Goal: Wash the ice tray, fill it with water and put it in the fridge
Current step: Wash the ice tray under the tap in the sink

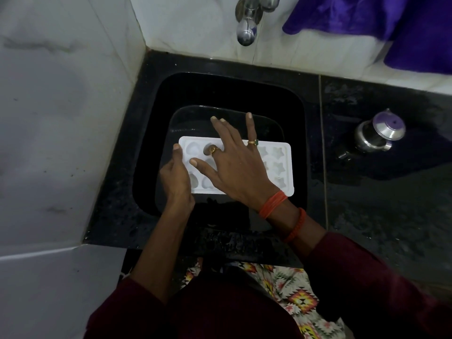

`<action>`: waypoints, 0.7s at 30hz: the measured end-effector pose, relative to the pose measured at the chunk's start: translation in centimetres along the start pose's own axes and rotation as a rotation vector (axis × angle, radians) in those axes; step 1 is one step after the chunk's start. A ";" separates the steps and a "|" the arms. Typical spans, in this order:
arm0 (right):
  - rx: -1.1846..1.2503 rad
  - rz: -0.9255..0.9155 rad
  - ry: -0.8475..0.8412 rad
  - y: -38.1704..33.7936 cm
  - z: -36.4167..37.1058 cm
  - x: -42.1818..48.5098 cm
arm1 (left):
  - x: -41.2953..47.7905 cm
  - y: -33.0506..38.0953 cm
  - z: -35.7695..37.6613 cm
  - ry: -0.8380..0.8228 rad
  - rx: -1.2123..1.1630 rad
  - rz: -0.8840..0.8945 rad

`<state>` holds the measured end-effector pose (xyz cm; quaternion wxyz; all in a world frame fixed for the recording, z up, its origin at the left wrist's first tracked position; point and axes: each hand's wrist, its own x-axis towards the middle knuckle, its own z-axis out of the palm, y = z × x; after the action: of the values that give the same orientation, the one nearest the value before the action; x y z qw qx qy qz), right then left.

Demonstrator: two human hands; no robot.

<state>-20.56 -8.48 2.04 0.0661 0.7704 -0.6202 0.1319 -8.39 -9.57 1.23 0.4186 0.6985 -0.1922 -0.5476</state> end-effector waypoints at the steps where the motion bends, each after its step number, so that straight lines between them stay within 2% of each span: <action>1: -0.003 0.000 -0.013 0.0 0.0 0.0 | 0.0 0.0 0.0 0.000 0.002 -0.001; 8: 0.002 -0.011 0.061 -0.2 -0.4 0.2 | 0.1 0.2 -0.2 0.014 0.000 0.010; 15: -0.037 -0.031 -0.020 -0.1 0.1 0.5 | 0.0 0.2 -0.4 0.000 -0.020 0.029; 21: -0.082 -0.070 0.019 0.7 -0.1 1.1 | 0.3 0.4 -0.6 0.010 -0.004 0.005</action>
<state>-21.01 -9.64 2.42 0.1081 0.7869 -0.5972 0.1116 -7.64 -9.78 1.44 0.4221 0.6999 -0.1909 -0.5436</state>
